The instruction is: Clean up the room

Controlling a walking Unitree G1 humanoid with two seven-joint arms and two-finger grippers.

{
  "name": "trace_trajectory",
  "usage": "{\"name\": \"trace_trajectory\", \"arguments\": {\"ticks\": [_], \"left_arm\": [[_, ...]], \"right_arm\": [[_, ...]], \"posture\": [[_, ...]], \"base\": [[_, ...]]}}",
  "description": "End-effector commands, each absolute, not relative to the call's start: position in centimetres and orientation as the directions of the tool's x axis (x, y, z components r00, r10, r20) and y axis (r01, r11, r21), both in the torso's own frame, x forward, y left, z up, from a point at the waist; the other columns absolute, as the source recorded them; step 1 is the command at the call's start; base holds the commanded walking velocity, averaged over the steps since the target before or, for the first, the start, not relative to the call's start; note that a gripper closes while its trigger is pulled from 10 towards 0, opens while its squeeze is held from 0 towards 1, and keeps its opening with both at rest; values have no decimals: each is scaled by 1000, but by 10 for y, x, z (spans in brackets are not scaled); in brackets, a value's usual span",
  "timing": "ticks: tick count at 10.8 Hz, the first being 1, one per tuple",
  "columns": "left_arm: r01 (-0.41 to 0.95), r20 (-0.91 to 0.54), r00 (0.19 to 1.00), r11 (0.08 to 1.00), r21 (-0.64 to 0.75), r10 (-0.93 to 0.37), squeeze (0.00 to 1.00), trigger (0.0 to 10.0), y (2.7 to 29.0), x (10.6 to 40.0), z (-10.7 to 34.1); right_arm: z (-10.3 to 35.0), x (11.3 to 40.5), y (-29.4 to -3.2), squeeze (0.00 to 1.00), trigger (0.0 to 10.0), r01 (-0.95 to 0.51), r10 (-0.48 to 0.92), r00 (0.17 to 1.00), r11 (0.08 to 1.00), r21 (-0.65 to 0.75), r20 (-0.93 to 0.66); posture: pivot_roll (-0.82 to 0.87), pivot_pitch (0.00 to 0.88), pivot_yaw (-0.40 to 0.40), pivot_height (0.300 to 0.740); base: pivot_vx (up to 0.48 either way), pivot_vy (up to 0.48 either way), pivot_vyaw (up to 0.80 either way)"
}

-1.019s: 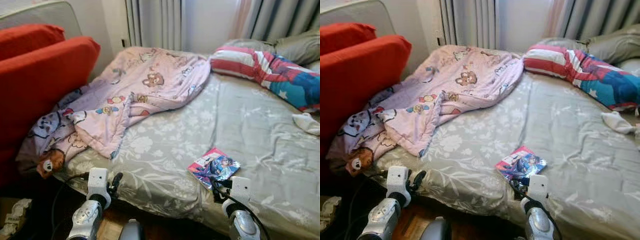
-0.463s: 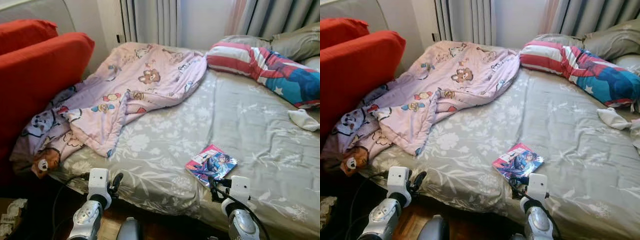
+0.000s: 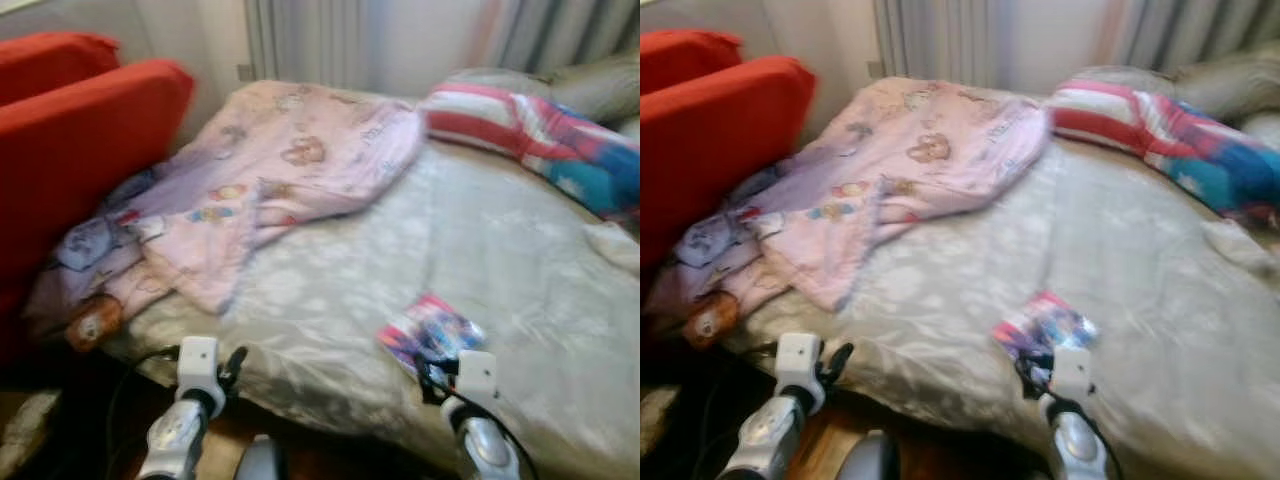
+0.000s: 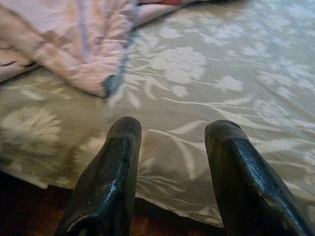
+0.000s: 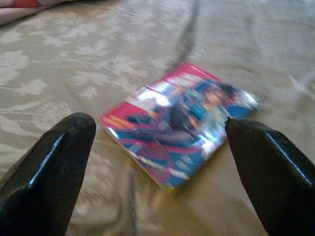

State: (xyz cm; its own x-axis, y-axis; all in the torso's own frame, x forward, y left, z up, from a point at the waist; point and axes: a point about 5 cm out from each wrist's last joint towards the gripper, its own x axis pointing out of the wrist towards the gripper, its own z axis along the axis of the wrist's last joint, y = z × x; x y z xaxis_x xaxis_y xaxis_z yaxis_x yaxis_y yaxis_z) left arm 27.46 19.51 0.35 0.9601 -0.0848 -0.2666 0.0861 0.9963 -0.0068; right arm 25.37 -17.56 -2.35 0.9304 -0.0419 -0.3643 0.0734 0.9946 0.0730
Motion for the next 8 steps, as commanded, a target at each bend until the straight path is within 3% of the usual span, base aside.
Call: {"name": "trace_trajectory", "arguments": {"ticks": [1, 6, 8], "left_arm": [[68, -271, 960, 998, -10, -68, 0, 10000, 201, 273, 3], [73, -271, 960, 997, -8, -72, 0, 10000, 200, 272, 3], [78, -269, 960, 997, -6, -77, 0, 10000, 200, 272, 3]], "right_arm": [[-21, 257, -171, 0, 10000, 63, -29, 935, 994, 85, -354], [-22, 257, -169, 0, 10000, 73, -32, 932, 992, 99, -361], [-21, 260, -170, 0, 10000, 109, -54, 928, 985, 132, -368]], "posture": [[71, 65, 25, 645], [74, 74, 25, 645], [79, 86, 29, 645]], "base": [[304, 0, 0], [304, 0, 0], [0, 0, 0]]}}
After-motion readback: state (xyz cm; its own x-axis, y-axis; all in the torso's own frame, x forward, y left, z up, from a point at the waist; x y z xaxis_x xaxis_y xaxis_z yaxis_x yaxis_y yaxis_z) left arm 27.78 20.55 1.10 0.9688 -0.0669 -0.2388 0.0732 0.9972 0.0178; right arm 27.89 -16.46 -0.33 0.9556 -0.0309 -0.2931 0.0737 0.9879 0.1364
